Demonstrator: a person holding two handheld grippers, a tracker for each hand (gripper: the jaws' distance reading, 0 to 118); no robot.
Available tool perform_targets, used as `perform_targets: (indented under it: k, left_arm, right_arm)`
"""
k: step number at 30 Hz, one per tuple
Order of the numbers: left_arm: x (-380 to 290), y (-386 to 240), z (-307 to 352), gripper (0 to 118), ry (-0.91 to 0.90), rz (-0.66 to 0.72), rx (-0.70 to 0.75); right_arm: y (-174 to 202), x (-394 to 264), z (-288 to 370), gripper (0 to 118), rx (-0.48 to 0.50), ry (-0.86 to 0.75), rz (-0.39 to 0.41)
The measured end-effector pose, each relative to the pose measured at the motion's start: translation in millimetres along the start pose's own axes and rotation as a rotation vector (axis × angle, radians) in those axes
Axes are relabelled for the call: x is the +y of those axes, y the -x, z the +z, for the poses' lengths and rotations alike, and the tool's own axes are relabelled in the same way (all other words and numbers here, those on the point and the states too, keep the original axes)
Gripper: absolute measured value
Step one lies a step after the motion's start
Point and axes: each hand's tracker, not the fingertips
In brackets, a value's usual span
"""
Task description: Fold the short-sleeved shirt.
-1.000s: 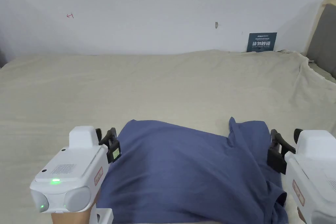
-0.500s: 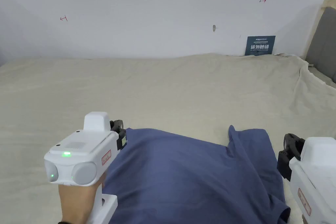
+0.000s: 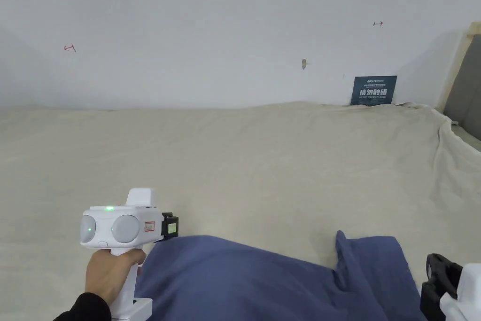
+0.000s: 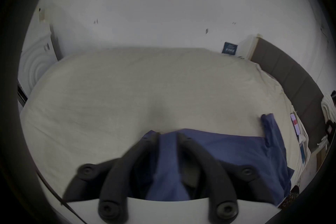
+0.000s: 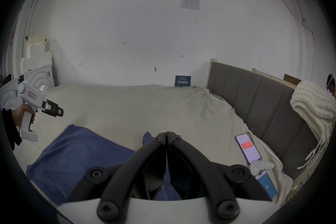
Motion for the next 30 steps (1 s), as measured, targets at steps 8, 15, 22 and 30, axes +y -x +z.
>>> perform_targets:
  k: [8,15,22,30]
  left_arm:
    - [6.5,15.1,-81.0,94,0.16,0.022,0.019]
    - [-0.2,4.6,-111.3,74,0.228,0.0,0.027]
    - [-2.9,-8.4,-110.6,6,0.236,-0.006,0.019]
    - [-8.6,-12.9,-73.6,4,0.125,-0.015,-0.045]
  right_arm:
    - [-1.6,-18.6,-41.4,0,-0.034,0.069,-0.008]
    - [-4.7,-29.9,-52.4,0,-0.044,0.11,-0.025]
    - [-10.5,-34.9,-59.3,0,-0.045,0.152,-0.044]
    - [-36.7,-26.3,-101.9,1,-0.026,0.274,-0.097]
